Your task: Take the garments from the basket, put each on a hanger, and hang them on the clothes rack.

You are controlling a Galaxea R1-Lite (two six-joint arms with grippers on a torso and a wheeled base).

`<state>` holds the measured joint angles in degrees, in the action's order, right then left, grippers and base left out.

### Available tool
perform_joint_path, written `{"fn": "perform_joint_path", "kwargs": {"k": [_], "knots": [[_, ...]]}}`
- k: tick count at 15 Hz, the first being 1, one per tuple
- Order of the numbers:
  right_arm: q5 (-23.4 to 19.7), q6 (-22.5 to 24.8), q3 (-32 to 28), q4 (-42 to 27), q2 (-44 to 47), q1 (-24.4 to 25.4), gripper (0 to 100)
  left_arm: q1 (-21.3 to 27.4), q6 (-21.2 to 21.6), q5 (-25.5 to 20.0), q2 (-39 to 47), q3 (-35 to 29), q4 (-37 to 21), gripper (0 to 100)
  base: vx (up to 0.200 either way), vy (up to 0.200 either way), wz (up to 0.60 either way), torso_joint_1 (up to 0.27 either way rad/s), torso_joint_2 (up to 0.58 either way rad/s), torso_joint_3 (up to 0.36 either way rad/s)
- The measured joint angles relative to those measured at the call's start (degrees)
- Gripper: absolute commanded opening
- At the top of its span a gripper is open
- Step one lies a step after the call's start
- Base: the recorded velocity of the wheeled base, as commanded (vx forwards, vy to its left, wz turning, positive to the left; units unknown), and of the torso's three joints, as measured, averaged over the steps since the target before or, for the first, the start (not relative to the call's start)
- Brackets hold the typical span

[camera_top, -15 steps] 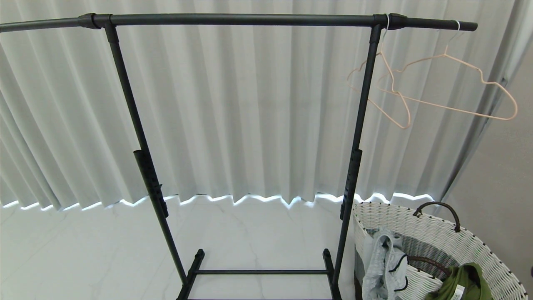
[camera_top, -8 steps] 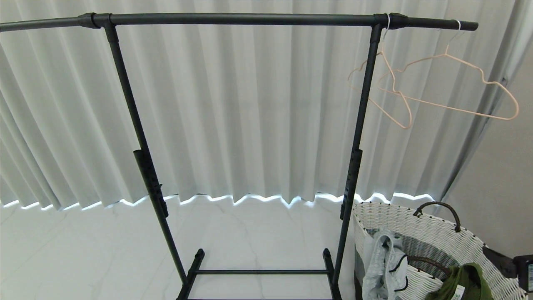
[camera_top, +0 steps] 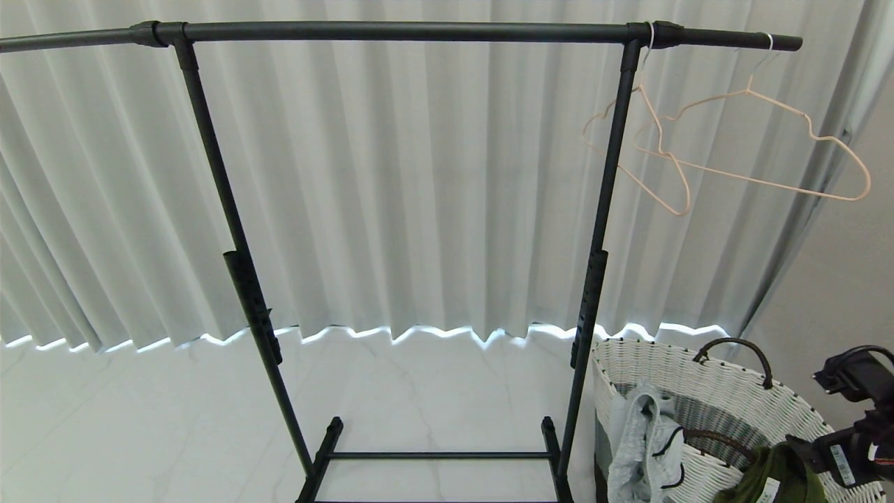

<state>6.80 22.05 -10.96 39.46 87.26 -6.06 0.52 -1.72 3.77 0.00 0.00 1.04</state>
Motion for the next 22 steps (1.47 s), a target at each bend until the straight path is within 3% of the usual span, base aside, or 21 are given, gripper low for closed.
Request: {"fn": "perform_joint_path", "kwargs": {"k": [7,11,16,22], "knots": [[6.2,7.8,-0.5,8.9,12.8,-0.2,100,0.0,0.0,0.0,0.0,0.0,0.0,100,0.0,0.0,0.0,0.0,0.0,0.0],[6.8,15.5,-0.9,12.2,18.4,-4.6,100,0.0,0.0,0.0,0.0,0.0,0.0,100,0.0,0.0,0.0,0.0,0.0,0.0],[6.9,16.6,-1.9,19.8,25.6,-8.2,100,0.0,0.0,0.0,0.0,0.0,0.0,100,0.0,0.0,0.0,0.0,0.0,0.0],[6.9,16.6,-3.5,24.5,31.8,-8.7,100,0.0,0.0,0.0,0.0,0.0,0.0,100,0.0,0.0,0.0,0.0,0.0,0.0]]}}
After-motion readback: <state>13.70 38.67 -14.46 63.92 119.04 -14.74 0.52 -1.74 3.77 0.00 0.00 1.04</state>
